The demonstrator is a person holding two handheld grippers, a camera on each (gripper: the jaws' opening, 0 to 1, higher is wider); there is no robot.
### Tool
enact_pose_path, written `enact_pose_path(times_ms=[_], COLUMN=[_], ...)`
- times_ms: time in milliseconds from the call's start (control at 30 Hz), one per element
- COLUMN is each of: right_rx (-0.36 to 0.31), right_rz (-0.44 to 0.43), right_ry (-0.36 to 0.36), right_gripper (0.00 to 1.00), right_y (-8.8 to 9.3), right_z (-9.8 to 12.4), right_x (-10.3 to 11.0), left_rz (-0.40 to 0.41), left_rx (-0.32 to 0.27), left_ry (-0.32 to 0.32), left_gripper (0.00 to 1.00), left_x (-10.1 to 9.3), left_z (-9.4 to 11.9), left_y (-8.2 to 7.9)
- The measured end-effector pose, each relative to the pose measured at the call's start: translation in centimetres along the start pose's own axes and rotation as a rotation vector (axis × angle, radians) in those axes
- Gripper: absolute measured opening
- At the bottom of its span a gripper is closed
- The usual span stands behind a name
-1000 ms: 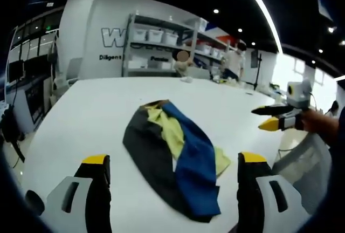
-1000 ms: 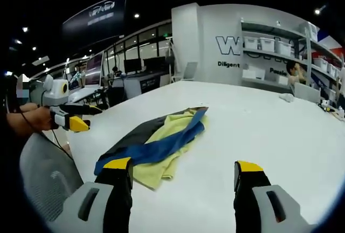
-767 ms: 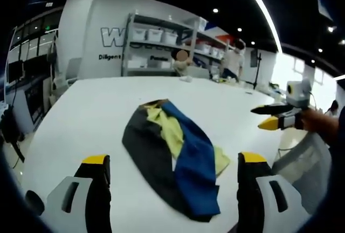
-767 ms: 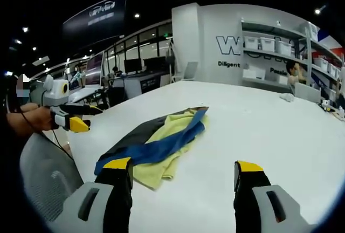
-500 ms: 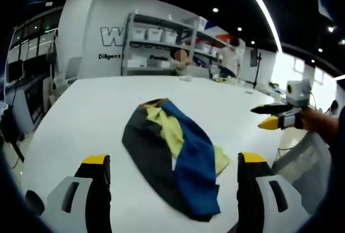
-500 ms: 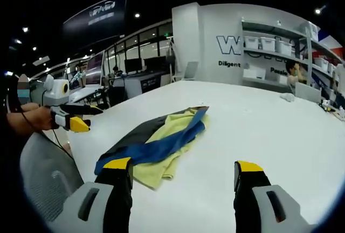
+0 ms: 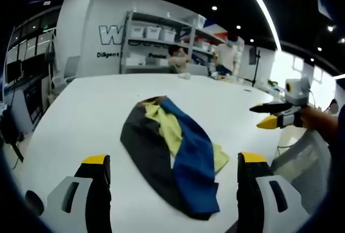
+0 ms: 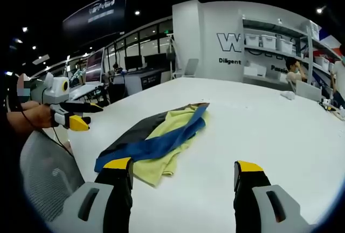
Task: Fold the garment on the visible template until the final outline fits inside the template.
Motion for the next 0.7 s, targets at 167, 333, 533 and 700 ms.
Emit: enact_pose_path(times_ms=[167,333,533,700], right_rx=[0.008,0.01,0.012,0.014], right_rz=[0.0,0.0,-0.001,-0.002], right_ry=[-0.002,-0.003,-0.004,-0.004], right_gripper=[0.78,0.78,0.78,0.77], right_y=[0.09,0.11,0.14,0.16], right_z=[-0.07,-0.06,-0.07,-0.08], right_x=[0.03,0.06,0.1,0.12], left_rz=[-0.001,0.0,-0.001,-0.001], left_rx=[0.015,0.017,0.023,0.025], left_ry=[0.006,0.008,0.011,0.013], left_gripper=[0.92,0.92,0.91,0.91], left_x=[-0.08,-0.13,-0.14,-0.15], left_z=[-0.07,-0.04,-0.03,-0.04], left_y=[0.18,0.22,0.29,0.33])
Point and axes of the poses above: the point that each gripper's makers call its tool centre point, and the gripper's own axes: z roughly backward along the fingers, x roughly to its left, y roughly out of its underside, the point moved 9 cm from there along z, roughly backward along the fingers, and after that the axes turned 4 degrees about -x, right-handed, at the moved point
